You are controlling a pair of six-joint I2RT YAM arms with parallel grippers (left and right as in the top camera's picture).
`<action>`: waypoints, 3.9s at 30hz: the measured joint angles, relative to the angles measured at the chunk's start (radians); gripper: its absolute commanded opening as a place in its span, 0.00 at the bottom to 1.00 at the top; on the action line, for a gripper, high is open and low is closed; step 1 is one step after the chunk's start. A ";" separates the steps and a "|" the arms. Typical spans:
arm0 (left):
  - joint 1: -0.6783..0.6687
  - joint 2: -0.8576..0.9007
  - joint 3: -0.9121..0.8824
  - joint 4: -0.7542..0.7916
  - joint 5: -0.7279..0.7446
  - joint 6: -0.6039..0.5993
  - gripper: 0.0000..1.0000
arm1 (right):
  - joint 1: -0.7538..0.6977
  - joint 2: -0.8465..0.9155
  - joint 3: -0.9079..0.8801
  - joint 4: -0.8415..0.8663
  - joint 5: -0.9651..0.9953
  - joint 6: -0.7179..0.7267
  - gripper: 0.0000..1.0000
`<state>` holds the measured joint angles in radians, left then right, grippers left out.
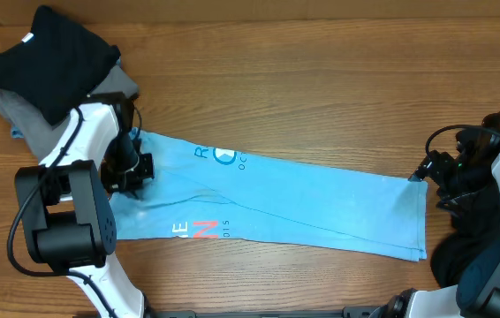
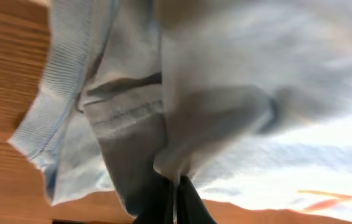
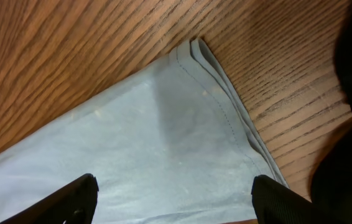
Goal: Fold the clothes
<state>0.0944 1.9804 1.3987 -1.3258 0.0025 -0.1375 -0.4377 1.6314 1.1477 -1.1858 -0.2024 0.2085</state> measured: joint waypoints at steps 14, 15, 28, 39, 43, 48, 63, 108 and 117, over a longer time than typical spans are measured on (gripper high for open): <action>0.000 0.000 0.105 -0.158 0.116 0.090 0.04 | 0.000 0.000 0.000 0.000 0.000 -0.001 0.82; 0.000 0.000 0.105 -0.171 0.126 0.099 0.04 | 0.000 0.000 0.000 0.000 0.000 0.000 0.82; 0.000 -0.073 0.106 -0.214 0.163 0.142 0.04 | 0.000 0.000 0.000 0.003 0.000 0.000 0.82; 0.000 -0.080 0.039 -0.190 0.163 0.142 0.04 | 0.000 0.000 0.000 0.005 0.011 0.000 0.82; 0.000 -0.080 0.014 -0.166 0.161 0.148 0.25 | 0.000 0.000 0.000 0.004 0.013 0.000 0.82; 0.000 -0.080 0.011 -0.118 0.154 0.142 0.36 | 0.000 0.000 0.000 0.005 0.016 0.000 0.82; 0.016 -0.082 0.088 0.204 0.030 0.080 0.50 | 0.000 0.000 0.000 0.004 0.020 0.000 0.82; 0.080 0.079 0.088 0.328 -0.128 0.031 0.08 | 0.000 0.000 0.000 0.072 0.026 0.001 0.86; 0.098 0.080 0.097 0.306 -0.133 0.005 0.50 | 0.000 0.023 0.000 0.108 0.051 0.019 0.85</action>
<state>0.1928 2.0602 1.4956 -1.0199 -0.1307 -0.1322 -0.4377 1.6547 1.1477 -1.0782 -0.1516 0.2279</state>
